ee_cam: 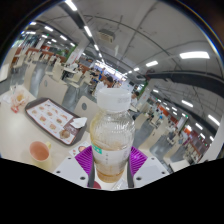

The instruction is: Pour water

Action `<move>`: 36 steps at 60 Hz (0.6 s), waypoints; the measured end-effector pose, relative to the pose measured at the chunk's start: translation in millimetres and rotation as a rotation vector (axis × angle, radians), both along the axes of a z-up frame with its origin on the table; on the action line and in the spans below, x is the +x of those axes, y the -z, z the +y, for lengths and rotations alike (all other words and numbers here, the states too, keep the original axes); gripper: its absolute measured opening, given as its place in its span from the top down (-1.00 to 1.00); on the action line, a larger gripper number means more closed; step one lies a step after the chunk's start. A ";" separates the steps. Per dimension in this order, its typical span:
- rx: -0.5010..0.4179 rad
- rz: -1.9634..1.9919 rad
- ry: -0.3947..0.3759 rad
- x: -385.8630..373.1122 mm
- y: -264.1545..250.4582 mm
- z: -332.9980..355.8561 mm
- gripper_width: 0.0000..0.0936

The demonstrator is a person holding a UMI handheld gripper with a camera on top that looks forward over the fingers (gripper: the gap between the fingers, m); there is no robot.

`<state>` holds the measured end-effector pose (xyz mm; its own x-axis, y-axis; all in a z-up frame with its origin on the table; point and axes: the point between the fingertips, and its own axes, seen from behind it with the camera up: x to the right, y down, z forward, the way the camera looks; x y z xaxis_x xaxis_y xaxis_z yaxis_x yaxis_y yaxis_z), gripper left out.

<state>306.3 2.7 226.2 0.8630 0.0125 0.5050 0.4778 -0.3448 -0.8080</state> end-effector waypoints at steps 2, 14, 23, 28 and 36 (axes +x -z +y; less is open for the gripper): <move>-0.007 0.086 0.012 7.2 9.2 -0.4 0.06; -0.057 0.369 0.040 36.7 93.3 2.9 0.06; -0.089 0.444 0.037 40.3 140.8 2.0 0.05; -0.112 0.456 0.033 40.3 164.9 1.4 0.06; -0.079 0.492 0.032 41.0 173.5 4.2 0.05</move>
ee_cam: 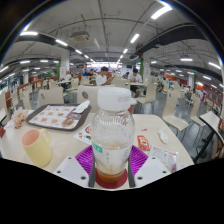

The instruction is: Pour water

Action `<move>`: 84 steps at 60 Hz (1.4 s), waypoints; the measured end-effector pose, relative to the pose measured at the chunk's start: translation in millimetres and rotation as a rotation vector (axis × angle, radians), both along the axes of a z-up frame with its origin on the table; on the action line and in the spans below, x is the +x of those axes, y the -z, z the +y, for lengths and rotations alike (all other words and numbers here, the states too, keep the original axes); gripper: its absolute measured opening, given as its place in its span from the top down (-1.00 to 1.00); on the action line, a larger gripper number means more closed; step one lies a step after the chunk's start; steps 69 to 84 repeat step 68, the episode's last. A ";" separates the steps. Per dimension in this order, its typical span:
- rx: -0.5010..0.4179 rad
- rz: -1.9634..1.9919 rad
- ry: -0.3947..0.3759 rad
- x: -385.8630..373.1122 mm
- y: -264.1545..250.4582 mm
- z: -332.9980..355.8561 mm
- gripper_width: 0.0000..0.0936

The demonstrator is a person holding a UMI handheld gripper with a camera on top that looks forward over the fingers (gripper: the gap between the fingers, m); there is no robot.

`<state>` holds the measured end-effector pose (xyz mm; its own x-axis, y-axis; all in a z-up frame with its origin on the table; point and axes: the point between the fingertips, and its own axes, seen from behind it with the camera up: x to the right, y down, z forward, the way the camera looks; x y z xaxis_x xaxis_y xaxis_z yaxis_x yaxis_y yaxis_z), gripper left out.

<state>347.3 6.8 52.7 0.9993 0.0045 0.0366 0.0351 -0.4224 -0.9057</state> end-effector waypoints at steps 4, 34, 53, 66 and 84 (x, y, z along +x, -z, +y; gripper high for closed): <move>-0.002 0.020 0.012 2.2 0.1 0.3 -0.01; -0.279 0.027 0.144 -18.8 -38.9 -141.7 -0.82; -0.289 0.002 0.126 -73.3 -107.7 -231.7 -0.81; -0.270 -0.040 0.122 -81.9 -124.3 -243.3 -0.81; -0.262 -0.040 0.119 -83.0 -126.8 -243.3 -0.80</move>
